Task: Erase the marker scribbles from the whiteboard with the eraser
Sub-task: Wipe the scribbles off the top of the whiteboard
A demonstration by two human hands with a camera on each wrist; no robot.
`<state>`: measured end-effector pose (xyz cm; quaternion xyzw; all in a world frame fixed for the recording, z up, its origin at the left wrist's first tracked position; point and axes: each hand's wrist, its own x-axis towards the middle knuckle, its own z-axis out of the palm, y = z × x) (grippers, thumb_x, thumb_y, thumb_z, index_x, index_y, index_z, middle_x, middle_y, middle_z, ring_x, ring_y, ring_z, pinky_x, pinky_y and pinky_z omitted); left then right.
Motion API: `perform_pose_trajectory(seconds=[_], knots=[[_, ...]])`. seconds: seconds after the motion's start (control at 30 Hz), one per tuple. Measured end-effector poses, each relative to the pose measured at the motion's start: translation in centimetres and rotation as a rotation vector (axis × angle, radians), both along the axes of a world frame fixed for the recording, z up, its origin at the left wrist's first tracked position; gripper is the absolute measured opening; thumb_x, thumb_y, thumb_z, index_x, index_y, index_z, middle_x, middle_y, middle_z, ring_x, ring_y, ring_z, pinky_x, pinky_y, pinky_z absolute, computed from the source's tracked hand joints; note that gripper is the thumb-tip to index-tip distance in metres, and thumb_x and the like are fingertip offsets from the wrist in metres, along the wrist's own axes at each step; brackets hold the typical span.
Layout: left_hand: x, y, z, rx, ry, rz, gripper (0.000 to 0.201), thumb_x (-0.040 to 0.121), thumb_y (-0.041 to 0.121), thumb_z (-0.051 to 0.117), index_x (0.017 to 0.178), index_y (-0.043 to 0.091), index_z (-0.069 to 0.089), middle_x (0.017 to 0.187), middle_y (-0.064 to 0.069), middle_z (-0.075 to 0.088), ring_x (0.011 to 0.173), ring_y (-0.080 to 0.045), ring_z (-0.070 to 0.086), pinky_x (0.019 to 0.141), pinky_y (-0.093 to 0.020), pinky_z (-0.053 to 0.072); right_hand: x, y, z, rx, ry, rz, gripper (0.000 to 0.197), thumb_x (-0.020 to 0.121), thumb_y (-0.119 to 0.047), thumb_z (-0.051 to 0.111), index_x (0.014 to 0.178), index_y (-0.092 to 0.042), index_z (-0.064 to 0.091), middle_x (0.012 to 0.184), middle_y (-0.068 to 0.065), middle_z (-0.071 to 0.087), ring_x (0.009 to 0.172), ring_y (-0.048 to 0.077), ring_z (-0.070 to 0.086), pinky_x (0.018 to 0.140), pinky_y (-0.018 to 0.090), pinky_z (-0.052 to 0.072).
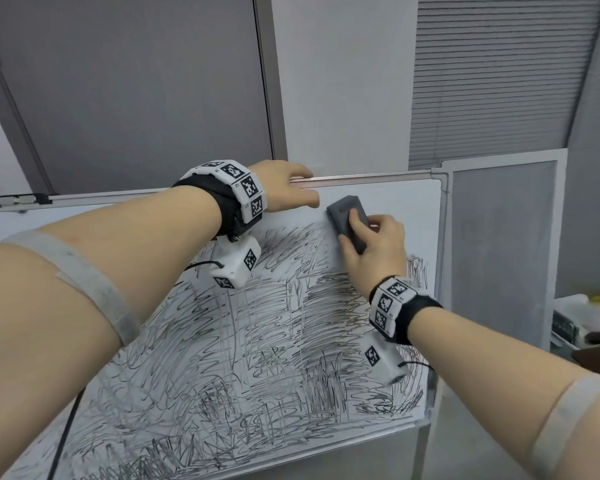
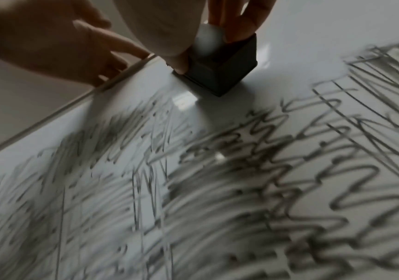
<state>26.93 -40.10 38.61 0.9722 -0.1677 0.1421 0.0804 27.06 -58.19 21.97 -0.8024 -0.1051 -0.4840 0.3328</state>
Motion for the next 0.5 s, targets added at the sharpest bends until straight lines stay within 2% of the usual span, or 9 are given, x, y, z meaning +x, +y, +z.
perform_pose_trajectory(seconds=[0.1,0.2,0.27,0.43,0.5], knots=[[0.0,0.1,-0.2,0.009,0.009,-0.005,0.085,0.063,0.066,0.053,0.141,0.033,0.051,0.137,0.002,0.058,0.123,-0.023,0.053,0.098,-0.031,0.042,-1.1,-0.4,-4.1,-0.052,0.040,0.007,0.039,0.084,-0.025,0.073,0.122,-0.019,0.066,0.108,0.012,0.054,0.101,0.028,0.047,0.070,0.038,0.051],[0.0,0.0,-0.2,0.018,0.018,-0.001,0.087,0.064,0.066,0.054,0.143,0.032,0.048,0.138,0.001,0.057,0.123,-0.023,0.053,0.096,-0.032,0.042,-2.1,-0.7,-7.3,-0.140,0.066,0.026,0.038,0.081,-0.021,0.076,0.118,-0.015,0.068,0.105,0.012,0.054,0.097,0.028,0.049,0.070,0.041,0.052],[0.0,-0.1,-0.2,0.026,0.016,0.001,0.087,0.064,0.066,0.054,0.143,0.032,0.047,0.136,0.002,0.057,0.121,-0.023,0.053,0.096,-0.032,0.043,-1.9,-0.9,-6.4,-0.141,0.073,0.013,0.038,0.081,-0.021,0.077,0.117,-0.015,0.069,0.105,0.012,0.056,0.096,0.028,0.049,0.069,0.039,0.052],[0.0,-0.6,-0.4,0.034,0.012,-0.012,0.084,0.064,0.068,0.053,0.141,0.034,0.050,0.136,0.002,0.058,0.123,-0.023,0.053,0.100,-0.034,0.043,-0.4,-0.6,0.3,-0.041,0.010,-0.013,0.038,0.085,-0.028,0.072,0.122,-0.021,0.066,0.108,0.011,0.055,0.103,0.029,0.046,0.071,0.033,0.045],[-0.2,-0.3,-0.4,0.037,0.008,-0.008,0.085,0.064,0.068,0.052,0.141,0.034,0.050,0.137,0.001,0.058,0.124,-0.023,0.053,0.102,-0.035,0.044,-0.2,0.0,0.9,-0.055,-0.011,-0.005,0.039,0.084,-0.027,0.071,0.122,-0.021,0.066,0.108,0.012,0.054,0.103,0.031,0.046,0.069,0.033,0.044]])
